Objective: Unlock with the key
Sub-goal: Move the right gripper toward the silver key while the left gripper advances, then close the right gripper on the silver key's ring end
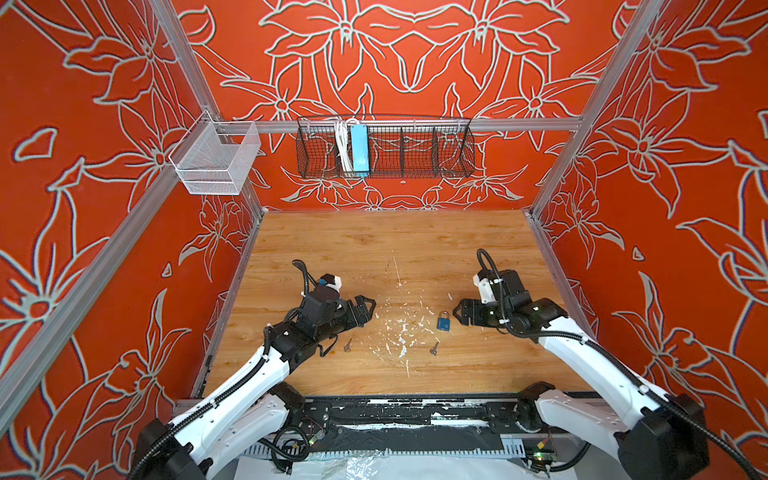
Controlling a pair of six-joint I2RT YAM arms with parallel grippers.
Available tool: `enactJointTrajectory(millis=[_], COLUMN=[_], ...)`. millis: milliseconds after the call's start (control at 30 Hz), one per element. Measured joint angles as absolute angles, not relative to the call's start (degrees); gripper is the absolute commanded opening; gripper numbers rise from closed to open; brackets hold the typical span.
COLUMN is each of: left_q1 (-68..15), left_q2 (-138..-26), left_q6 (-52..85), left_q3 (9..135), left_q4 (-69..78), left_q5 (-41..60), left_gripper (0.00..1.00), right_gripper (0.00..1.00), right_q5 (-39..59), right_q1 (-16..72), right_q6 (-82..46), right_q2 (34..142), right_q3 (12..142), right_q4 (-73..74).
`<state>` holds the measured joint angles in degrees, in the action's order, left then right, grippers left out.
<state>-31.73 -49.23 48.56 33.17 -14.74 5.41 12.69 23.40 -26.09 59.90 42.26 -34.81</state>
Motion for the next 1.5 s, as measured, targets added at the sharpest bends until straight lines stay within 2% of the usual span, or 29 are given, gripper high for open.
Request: enactJointTrajectory(millis=[433,833,1067,1500], left_q1=[-46.81,-51.0,-51.07,-51.07], left_q2=[-56.42,-63.09,-63.96,-63.99], left_q6=[53.45,55.59,56.99,58.08], left_q3=[31.92,32.34,32.38,32.38], left_q4=[-7.22,-2.24,-2.04,-3.64], left_q5=[-2.68,-6.37,-7.42,-8.91], left_gripper=[0.97,0.97,0.97,0.97], right_gripper=[0.78,0.7,0.59,0.32], right_q5=[6.68,0.84,-0.03,-0.1], right_q1=[37.89,48.86,52.18,54.7], right_q6=[-30.24,-33.41,-33.36,-31.22], right_q2=[60.8,66.04,70.37,77.69], right_q3=[42.24,41.43,40.03,39.99], right_q4=[-37.85,-35.09,-31.81,-27.68])
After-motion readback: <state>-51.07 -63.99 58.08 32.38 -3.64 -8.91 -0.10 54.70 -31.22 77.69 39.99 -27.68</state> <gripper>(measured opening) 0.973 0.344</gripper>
